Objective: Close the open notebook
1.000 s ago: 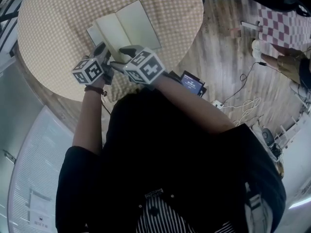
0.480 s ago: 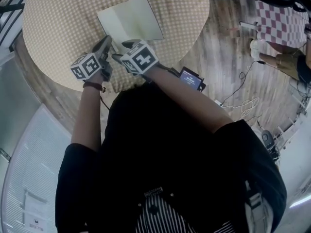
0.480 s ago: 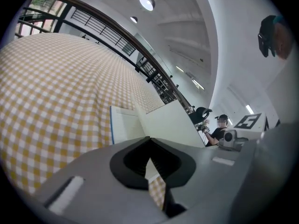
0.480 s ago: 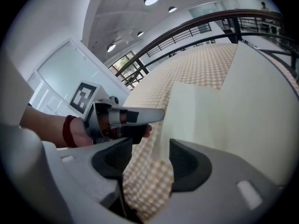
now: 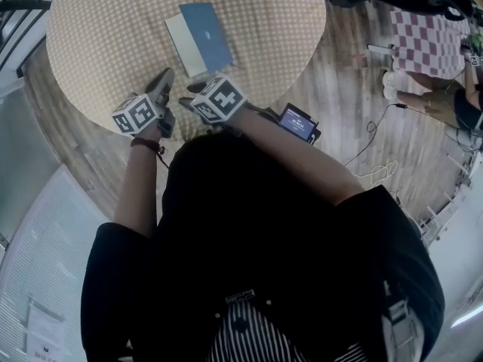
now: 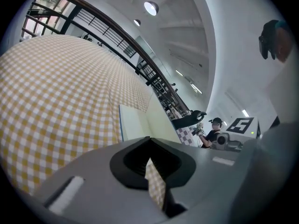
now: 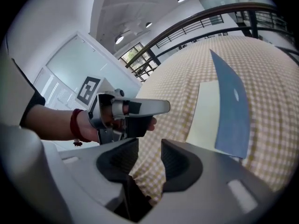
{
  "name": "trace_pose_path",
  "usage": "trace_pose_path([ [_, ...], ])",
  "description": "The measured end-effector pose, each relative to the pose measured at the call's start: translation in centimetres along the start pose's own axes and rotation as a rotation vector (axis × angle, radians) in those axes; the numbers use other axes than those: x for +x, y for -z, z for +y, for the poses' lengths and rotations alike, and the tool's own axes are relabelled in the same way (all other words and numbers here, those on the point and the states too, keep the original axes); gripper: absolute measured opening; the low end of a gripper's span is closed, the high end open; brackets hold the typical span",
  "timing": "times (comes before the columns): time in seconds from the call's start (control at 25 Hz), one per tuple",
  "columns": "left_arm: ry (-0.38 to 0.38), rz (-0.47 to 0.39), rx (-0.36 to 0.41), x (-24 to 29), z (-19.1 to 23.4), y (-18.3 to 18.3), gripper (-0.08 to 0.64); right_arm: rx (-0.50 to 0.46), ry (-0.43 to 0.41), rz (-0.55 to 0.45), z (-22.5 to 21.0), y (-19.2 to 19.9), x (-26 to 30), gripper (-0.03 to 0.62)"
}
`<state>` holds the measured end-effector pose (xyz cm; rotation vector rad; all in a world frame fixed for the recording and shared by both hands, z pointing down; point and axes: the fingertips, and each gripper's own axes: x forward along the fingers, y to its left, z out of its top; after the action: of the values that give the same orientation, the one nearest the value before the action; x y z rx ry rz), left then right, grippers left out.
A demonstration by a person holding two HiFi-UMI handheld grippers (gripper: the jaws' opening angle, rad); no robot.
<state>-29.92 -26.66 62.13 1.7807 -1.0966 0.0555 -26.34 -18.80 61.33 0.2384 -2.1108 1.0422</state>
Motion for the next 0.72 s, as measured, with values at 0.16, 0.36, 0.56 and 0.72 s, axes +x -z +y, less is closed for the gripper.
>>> trace_pose_path([
  [0.16,0.028,-0.013,-0.002,-2.4,-1.7,0.6,0.005,0.004,0.010,-0.001,1.2,0.2,-1.2,0.081],
  [0.36,0.096,-0.018,0.075,-4.5,-6.2,-0.2,0.005,-0.031,0.071,-0.120,1.7,-2.4,-4.9,0.002],
  [0.56,0.057,-0.081,0.291,-7.7,-10.3,-5.1,0.005,-0.100,0.210,-0.407,1.0,-9.3,-14.8,0.002],
  [0.72,0.066,-0.215,0.513,-10.9,-15.7,-9.7,0.005,-0.249,0.336,-0.601,3.5,-13.2,-23.2,0.000],
])
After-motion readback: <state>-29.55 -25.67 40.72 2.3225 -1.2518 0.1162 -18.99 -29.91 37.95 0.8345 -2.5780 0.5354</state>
